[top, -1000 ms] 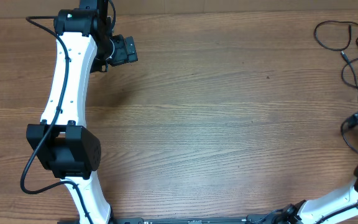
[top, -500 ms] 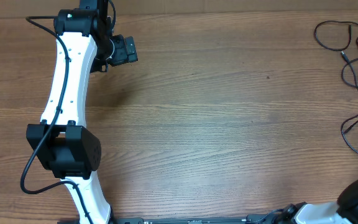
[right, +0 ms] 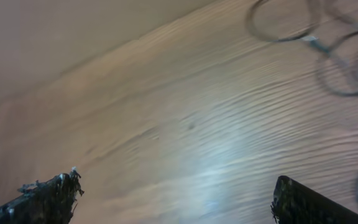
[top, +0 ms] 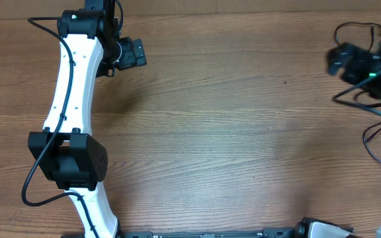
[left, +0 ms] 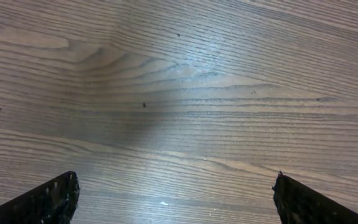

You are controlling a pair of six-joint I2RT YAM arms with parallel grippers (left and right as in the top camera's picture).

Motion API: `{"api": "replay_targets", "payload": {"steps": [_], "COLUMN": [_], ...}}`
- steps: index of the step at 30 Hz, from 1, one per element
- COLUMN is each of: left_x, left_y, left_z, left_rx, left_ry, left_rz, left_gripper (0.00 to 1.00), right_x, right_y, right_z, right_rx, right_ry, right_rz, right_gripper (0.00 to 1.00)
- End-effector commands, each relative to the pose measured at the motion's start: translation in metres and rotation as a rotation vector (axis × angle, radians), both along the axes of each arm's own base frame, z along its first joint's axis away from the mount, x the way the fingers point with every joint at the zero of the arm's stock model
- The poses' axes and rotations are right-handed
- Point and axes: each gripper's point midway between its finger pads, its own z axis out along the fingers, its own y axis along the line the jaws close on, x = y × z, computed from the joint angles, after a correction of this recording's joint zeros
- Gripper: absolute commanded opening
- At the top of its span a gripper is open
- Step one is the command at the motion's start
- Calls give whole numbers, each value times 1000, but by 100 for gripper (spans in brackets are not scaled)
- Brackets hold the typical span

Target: Untangle cables

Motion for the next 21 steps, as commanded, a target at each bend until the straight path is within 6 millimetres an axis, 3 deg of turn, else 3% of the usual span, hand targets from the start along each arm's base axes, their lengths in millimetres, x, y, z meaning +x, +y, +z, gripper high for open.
{"api": "replay_targets", "payload": {"steps": [1,4,7,21], "left_x": [2,2,2,2], "left_y": [-4,-4,-4,-4], "left_z": [11,11,11,11], "left_rx": [-9,-9,-9,-9], "left_ry": [-30,-30,-30,-30], "left_rz": [5,5,5,5], "left_gripper": [100,100,100,100], "right_x": [4,5,5,5], "right_y": [42,63,71,71], "right_z": [9,6,5,5], "right_rx": [-12,-11,-11,-11], "right_ry": [-25,-17,-14,-13], "right_rz": [125,182,203,203], "right_gripper": [100,100,100,100]}}
